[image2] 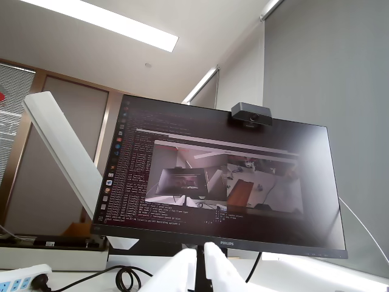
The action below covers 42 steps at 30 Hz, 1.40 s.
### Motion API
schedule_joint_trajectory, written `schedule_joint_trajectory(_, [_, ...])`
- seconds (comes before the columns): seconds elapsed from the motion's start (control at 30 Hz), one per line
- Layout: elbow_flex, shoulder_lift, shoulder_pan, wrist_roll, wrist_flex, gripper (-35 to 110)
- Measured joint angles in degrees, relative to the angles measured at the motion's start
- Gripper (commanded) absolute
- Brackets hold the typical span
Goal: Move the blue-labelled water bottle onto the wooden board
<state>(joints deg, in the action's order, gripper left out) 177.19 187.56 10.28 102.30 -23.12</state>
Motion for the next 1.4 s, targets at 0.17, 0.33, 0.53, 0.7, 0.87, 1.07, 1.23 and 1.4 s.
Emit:
schedule_joint_trajectory(0.17, [0.00, 0.00, 0.00, -0.62, 0.88, 3])
schedule_joint_trajectory(0.33, [0.00, 0.00, 0.00, -0.97, 1.05, 3])
schedule_joint_trajectory(0.53, [0.00, 0.00, 0.18, -3.43, 1.05, 3])
schedule_joint_trajectory(0.7, [0.00, 0.00, 2.37, -4.13, 4.31, 3])
schedule_joint_trajectory(0.87, [-0.35, -0.09, 3.25, -4.22, 11.60, 3])
schedule_joint_trajectory(1.07, [-6.68, 0.35, 2.72, -6.59, 20.30, 3])
schedule_joint_trajectory(1.23, [-10.46, 0.62, 1.41, -7.82, 22.85, 3])
schedule_joint_trajectory(1.4, [-11.95, 0.26, 0.70, -8.00, 25.84, 3])
